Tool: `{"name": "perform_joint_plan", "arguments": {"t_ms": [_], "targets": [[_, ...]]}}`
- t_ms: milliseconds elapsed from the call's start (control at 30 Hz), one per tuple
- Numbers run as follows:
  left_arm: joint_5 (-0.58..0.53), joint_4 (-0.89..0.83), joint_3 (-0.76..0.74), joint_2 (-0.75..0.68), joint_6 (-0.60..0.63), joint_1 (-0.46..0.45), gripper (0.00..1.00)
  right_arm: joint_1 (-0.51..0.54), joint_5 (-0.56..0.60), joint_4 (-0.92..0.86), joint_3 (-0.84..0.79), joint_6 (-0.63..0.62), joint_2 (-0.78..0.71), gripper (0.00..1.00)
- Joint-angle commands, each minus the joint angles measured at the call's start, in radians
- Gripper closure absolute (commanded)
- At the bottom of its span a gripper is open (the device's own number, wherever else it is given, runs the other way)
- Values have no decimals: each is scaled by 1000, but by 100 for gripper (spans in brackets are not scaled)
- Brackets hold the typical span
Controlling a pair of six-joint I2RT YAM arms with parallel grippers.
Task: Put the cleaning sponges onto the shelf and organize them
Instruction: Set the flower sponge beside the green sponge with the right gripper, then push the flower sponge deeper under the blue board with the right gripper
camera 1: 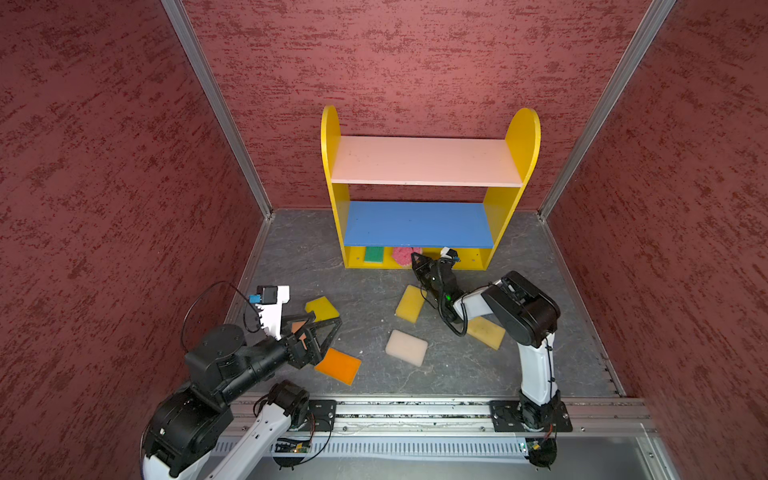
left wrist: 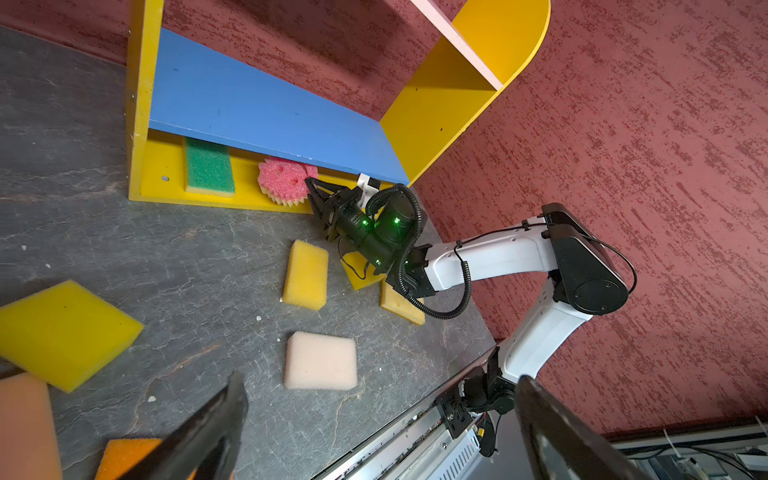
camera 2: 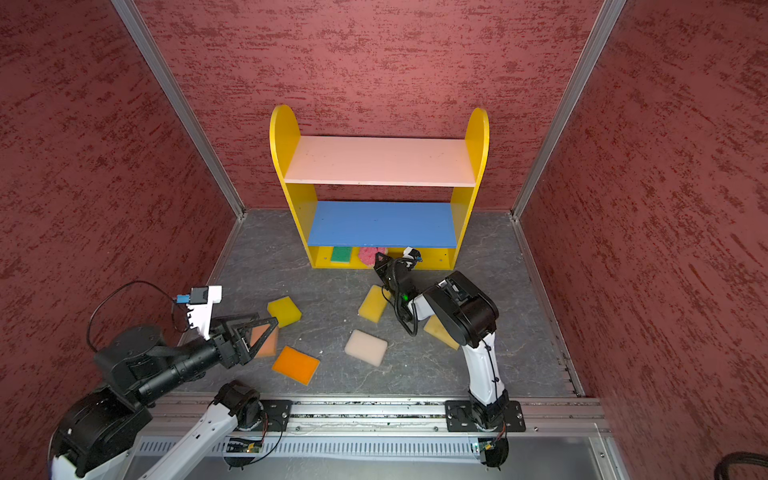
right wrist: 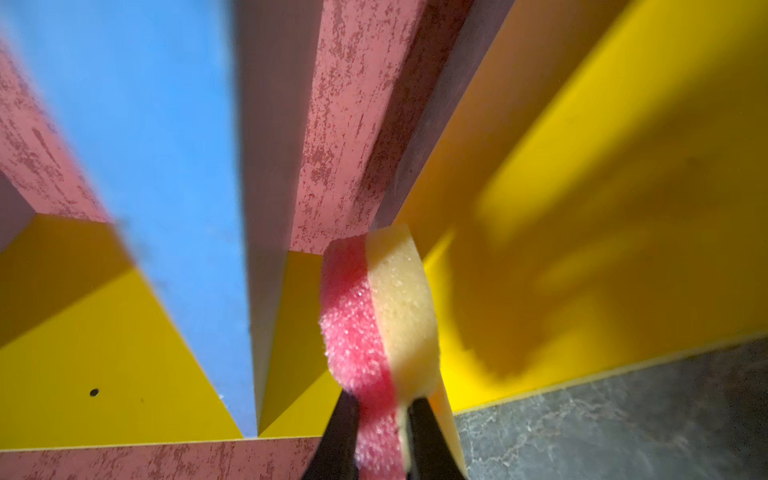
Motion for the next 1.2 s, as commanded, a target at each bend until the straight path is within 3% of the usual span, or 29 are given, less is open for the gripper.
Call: {"name": "perform_joint_plan", "arguments": {"t_ms": [0, 133, 300, 567, 733, 1167], "targets": [[-34, -35, 27, -4, 39, 4, 0, -5, 81, -98, 38, 87, 9, 100], [-41, -30, 25, 3, 52, 5, 1, -6, 99, -173, 75, 75, 10, 100], [-44, -28, 25, 19, 62, 4, 1, -7, 119, -197, 99, 74, 32, 89], [-55, -50, 35, 23, 71, 4, 1, -8, 127, -199, 129, 94, 73, 83], [-78, -68, 40, 22, 71, 5, 0, -10, 131, -184, 115, 122, 82, 60], [-78, -62, 37, 30, 45, 5, 1, -24, 137, -178, 64, 121, 49, 30]]}}
